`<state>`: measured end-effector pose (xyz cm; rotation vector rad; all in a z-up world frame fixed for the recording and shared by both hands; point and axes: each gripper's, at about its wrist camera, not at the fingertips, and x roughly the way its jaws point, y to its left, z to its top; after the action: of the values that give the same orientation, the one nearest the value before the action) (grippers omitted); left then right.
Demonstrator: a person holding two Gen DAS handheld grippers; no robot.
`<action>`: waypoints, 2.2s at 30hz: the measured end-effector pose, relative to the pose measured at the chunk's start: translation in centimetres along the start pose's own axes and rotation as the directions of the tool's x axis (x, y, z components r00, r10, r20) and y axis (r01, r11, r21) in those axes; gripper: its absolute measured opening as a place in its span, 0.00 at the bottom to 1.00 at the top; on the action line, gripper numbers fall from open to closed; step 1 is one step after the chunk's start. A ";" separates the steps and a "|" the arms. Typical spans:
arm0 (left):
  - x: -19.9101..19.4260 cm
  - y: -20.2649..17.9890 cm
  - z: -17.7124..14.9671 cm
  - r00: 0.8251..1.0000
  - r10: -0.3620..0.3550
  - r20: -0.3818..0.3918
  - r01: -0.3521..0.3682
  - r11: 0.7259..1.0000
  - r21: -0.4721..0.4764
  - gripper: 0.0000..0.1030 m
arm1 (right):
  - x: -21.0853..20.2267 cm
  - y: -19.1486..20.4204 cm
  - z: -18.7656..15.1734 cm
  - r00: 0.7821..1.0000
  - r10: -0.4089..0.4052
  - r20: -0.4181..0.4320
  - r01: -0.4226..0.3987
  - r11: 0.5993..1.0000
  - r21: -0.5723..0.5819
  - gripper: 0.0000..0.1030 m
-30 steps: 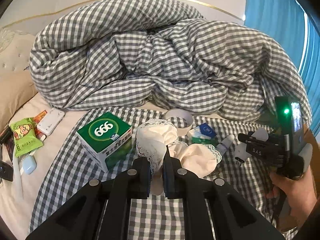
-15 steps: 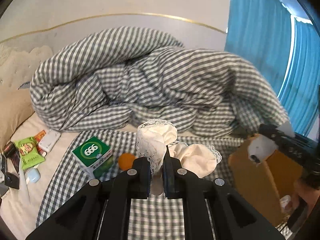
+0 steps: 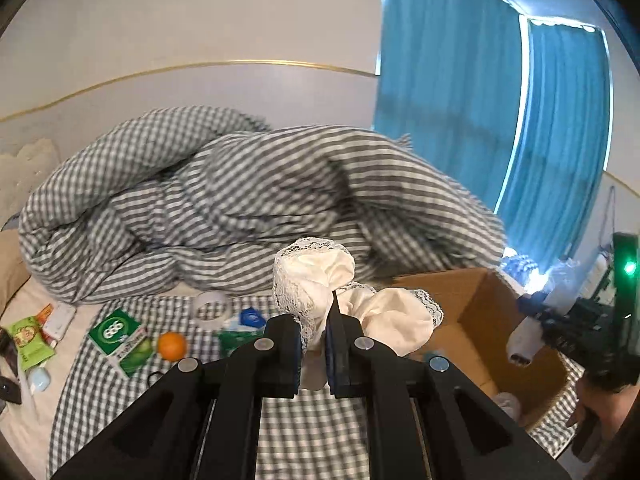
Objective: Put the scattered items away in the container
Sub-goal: 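Carry the cup with the right tool into the box and release it while the left tool carries the cloth, then lower the white lace cloth into the box and open the left tool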
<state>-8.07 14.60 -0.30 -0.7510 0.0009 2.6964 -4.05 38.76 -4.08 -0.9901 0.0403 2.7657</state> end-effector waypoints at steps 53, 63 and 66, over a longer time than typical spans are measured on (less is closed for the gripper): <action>7.0 -18.3 -2.4 0.978 -0.153 -0.143 0.175 0.972 0.159 1.00 | -12.8 -8.9 -2.8 0.973 -0.122 0.194 0.102 0.989 0.109 0.99; 4.9 -9.1 -2.2 0.996 -0.018 -0.091 0.029 0.993 0.118 1.00 | -9.1 -4.0 -1.6 0.983 -0.040 0.180 0.028 0.997 0.072 1.00; 4.1 -4.6 -2.2 0.996 0.051 -0.078 -0.044 0.995 0.085 1.00 | -7.6 -1.2 -1.1 0.985 0.007 0.171 -0.015 0.999 0.044 0.99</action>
<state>-8.79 20.05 -3.82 -0.8423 0.1516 2.6905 2.61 38.43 -0.15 -0.7412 0.0821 2.8352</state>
